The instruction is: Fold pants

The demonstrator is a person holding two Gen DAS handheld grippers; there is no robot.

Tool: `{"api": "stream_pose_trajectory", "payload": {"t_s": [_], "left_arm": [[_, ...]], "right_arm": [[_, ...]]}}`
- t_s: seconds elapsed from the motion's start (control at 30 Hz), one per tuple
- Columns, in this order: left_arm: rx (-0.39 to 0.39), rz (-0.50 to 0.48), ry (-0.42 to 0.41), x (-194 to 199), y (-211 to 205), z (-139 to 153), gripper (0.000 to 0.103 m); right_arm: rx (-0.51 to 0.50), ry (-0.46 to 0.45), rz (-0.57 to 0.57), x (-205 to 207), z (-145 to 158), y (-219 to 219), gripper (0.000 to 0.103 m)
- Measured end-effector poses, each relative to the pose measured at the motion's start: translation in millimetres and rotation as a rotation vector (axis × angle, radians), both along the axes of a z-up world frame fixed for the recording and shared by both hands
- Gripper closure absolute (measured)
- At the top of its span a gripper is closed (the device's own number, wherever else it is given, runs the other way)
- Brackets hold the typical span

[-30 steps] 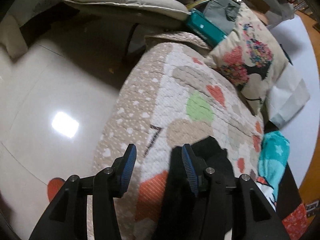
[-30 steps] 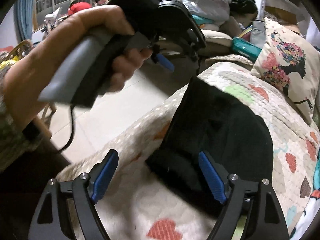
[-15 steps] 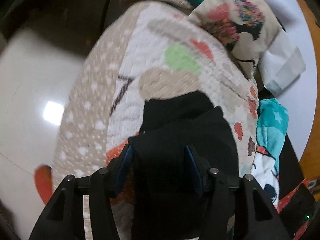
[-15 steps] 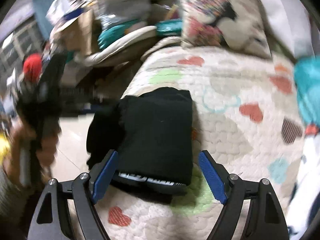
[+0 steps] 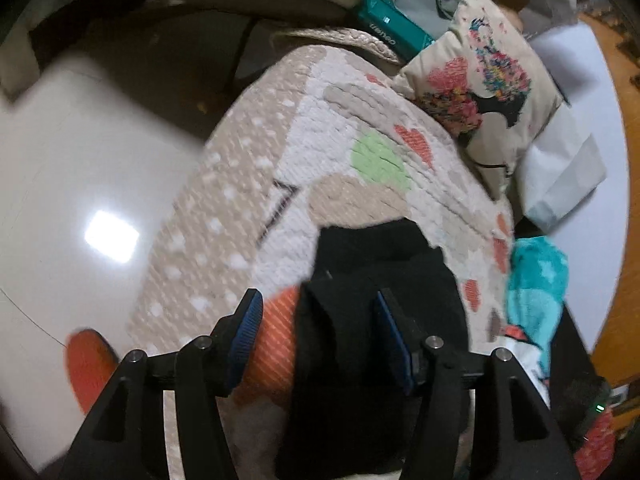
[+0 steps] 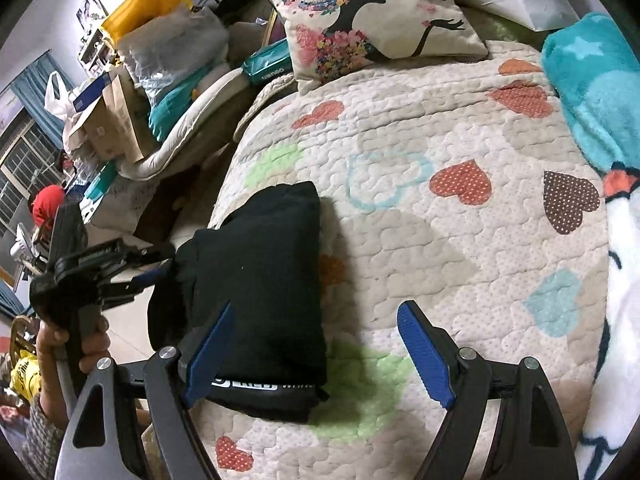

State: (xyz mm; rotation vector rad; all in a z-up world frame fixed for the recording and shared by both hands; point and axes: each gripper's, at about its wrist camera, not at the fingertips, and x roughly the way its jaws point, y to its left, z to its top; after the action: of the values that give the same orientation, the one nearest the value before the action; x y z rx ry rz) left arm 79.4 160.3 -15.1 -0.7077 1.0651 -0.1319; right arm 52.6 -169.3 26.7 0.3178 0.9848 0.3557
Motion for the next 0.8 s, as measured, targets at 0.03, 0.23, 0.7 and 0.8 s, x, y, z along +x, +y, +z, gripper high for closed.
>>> {"api": "stream_pose_trajectory", "payload": {"t_s": [0.03,0.23,0.7,0.8], "left_arm": [[-0.014,-0.005,-0.004,-3.6,-5.0,-1.5,0.046],[0.125,-0.007,-0.064,-24.6,-31.8,8.1,0.045],[0.558,0.069,-0.112,-29.4,-47.7,33.6,0.045],[0.559,0.068,-0.115,-30.5,-49.1,37.4,0.044]], "right_arm": [[0.005,0.004,0.001,0.0,-1.4,-1.0,0.016],[0.03,0.028,-0.006,-0.8,-16.5,-9.3,0.016],[-0.033,0.005,-0.011,-3.6,-27.1,-7.2,0.015],[-0.016,0.005,-0.028,-2.6,-28.3,-9.8,0.015]]}}
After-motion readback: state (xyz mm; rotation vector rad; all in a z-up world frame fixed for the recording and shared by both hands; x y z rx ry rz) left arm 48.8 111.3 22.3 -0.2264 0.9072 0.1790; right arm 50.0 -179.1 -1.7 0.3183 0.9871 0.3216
